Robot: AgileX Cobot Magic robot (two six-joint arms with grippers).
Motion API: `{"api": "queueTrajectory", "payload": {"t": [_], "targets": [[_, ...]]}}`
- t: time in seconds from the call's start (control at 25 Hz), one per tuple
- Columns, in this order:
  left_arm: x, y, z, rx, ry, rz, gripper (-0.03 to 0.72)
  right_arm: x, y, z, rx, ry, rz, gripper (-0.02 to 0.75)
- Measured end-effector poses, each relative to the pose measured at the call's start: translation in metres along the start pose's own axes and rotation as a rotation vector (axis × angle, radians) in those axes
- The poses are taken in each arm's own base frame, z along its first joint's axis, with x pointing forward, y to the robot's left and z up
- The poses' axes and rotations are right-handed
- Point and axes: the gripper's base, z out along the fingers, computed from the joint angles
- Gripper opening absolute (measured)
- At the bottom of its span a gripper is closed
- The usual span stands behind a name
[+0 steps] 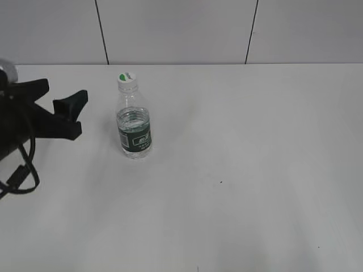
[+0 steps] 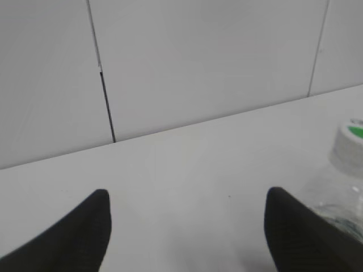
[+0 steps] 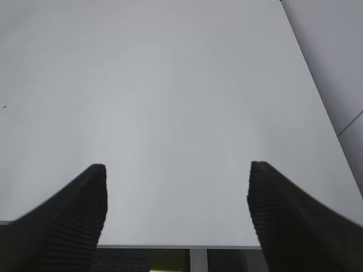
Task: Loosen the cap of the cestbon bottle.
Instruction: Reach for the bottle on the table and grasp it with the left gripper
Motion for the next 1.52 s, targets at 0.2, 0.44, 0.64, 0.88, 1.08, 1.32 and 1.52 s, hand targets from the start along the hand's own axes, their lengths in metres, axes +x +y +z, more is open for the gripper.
{"api": "queueTrajectory", "payload": {"t": [0.2, 0.44, 0.64, 0.88, 1.08, 1.32, 1.52], "targets": [[0.028, -0.009, -0.013, 0.069, 0.007, -0.001, 0.506, 0.000, 0.000, 0.000, 0.000, 0.000, 0.000, 0.589], [0.048, -0.014, -0.012, 0.116, 0.077, -0.009, 0.506, 0.000, 0.000, 0.000, 0.000, 0.000, 0.000, 0.589], [0.052, -0.016, -0.011, 0.131, 0.093, -0.011, 0.506, 0.000, 0.000, 0.000, 0.000, 0.000, 0.000, 0.589], [0.053, -0.020, -0.011, 0.176, 0.093, 0.004, 0.506, 0.000, 0.000, 0.000, 0.000, 0.000, 0.000, 0.589], [0.052, -0.021, -0.010, 0.189, 0.085, 0.010, 0.506, 0.000, 0.000, 0.000, 0.000, 0.000, 0.000, 0.589], [0.052, -0.028, -0.012, 0.271, 0.084, 0.036, 0.506, 0.000, 0.000, 0.000, 0.000, 0.000, 0.000, 0.589], [0.052, -0.038, -0.015, 0.386, 0.083, 0.072, 0.506, 0.000, 0.000, 0.000, 0.000, 0.000, 0.000, 0.589]]}}
